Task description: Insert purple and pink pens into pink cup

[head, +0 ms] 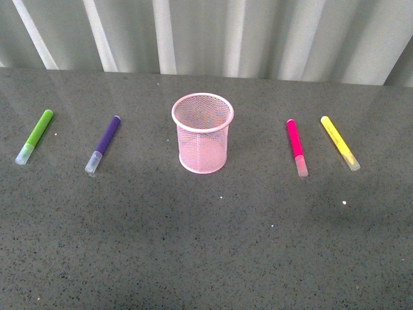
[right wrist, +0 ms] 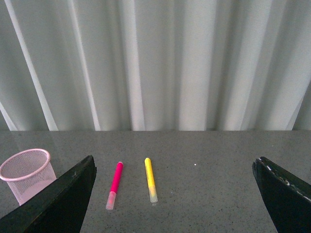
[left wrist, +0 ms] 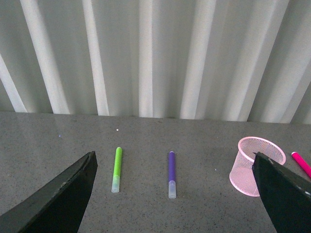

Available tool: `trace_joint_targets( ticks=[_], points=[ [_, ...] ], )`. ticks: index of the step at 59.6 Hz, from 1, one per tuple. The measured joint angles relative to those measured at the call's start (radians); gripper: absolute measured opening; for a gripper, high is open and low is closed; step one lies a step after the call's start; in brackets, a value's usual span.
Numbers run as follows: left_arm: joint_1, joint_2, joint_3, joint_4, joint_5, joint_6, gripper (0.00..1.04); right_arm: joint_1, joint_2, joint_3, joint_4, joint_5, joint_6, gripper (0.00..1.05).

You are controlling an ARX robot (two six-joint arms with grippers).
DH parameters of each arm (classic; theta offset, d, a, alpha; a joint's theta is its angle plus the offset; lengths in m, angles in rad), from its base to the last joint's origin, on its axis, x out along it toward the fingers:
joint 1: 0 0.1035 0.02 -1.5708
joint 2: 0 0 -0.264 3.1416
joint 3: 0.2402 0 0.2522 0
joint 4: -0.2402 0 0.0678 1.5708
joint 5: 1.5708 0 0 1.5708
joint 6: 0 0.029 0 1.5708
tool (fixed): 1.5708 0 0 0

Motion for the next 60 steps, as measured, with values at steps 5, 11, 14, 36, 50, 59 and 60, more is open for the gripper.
trace_joint_targets(
  ticks=[5, 11, 14, 36, 50, 59, 60],
  points=[
    [0.000, 0.000, 0.000, 0.000, 0.000, 0.000, 0.98, 0.000, 0.000, 0.000, 0.000, 0.000, 0.000, 0.98],
    [0.000, 0.000, 0.000, 0.000, 0.000, 0.000, 0.98, 0.000, 0.000, 0.000, 0.000, 0.000, 0.000, 0.98],
    [0.000, 0.000, 0.000, 0.000, 0.000, 0.000, 0.98, 0.000, 0.000, 0.000, 0.000, 0.000, 0.000, 0.98],
    [0.000, 0.000, 0.000, 0.000, 0.000, 0.000, 0.98, 0.000, 0.000, 0.000, 0.000, 0.000, 0.000, 0.98],
    [0.000, 0.000, 0.000, 0.000, 0.000, 0.000, 0.98, 0.000, 0.000, 0.000, 0.000, 0.000, 0.000, 0.98],
    [-0.003, 0.004, 0.002, -0.005, -0.014, -0.006, 0.98, 0.000, 0.000, 0.000, 0.000, 0.000, 0.000, 0.98],
    [-0.020, 0.022, 0.011, -0.041, -0.060, -0.032, 0.98, 0.000, 0.000, 0.000, 0.000, 0.000, 0.000, 0.98]
  ],
)
